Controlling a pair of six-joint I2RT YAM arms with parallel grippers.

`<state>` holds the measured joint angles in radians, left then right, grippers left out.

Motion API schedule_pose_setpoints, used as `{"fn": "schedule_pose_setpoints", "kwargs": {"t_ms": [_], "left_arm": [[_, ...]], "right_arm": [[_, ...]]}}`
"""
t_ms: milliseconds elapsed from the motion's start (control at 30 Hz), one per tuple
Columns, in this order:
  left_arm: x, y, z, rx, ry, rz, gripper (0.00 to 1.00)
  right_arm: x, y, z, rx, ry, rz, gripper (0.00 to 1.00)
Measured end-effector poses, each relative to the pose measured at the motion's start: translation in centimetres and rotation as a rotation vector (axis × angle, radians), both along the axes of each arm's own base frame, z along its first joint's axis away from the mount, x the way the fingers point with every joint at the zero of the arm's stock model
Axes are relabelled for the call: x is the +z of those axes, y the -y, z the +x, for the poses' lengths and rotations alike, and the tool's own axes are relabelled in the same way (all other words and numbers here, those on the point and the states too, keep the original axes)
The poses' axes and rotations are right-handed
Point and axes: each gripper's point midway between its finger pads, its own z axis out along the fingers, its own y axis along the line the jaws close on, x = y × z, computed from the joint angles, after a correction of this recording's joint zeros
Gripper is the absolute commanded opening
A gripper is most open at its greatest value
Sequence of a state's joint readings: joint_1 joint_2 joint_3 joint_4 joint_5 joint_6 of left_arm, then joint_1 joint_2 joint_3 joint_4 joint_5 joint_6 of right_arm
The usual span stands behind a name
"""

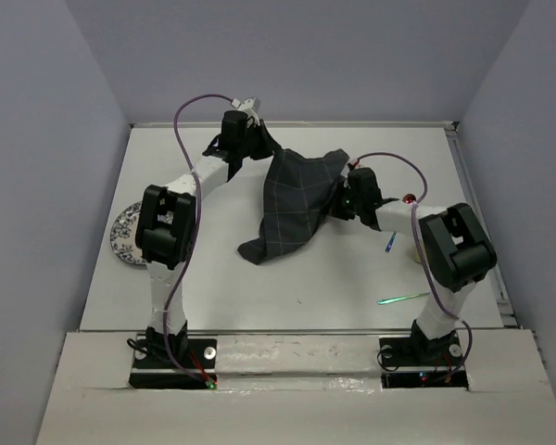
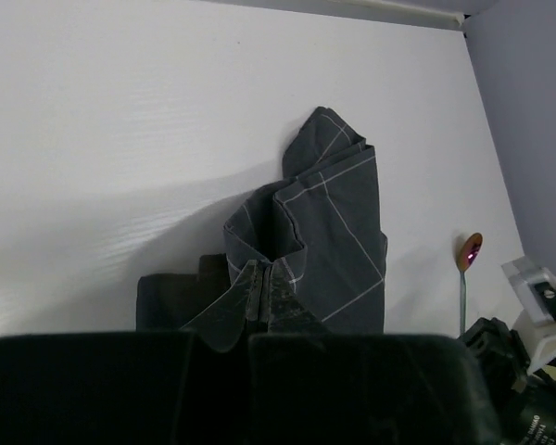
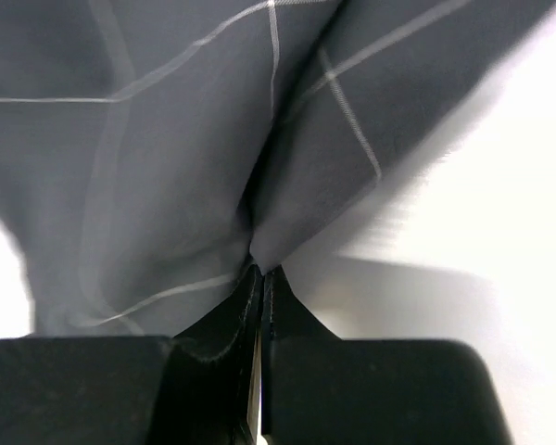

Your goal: Set the dinner table for one person

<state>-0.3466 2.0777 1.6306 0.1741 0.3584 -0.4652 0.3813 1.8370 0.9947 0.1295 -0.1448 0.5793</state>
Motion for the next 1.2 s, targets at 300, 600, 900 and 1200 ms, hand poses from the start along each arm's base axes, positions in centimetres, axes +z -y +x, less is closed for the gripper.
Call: {"fn": "schedule_pose_setpoints", "kwargs": {"t_ms": [300,600,900,1200], "left_arm": [[7.7,0.0,-5.2,0.040,0.091,-0.104,0.00],[18.0,-5.5,-15.7,0.225,0.379,-0.285,0.00],[-1.6,-12.9,-22.0,0.487,0.074,-0.108,0.00],[1.6,-14.0,-23.1,0.517,0.168,-0.208,0.00]], "right_arm": [[17.7,4.0,-2.7,-0.073,0.386,-0.009,0.00],[29.8,4.3,1.8,-0.083,0.587,-0.108,0.65],[12.8,3.2,-0.2,0.063,0.166,-0.211,0.76],[8.2,5.1,-11.3,0.070,0.076,-0.070,0.67]]}}
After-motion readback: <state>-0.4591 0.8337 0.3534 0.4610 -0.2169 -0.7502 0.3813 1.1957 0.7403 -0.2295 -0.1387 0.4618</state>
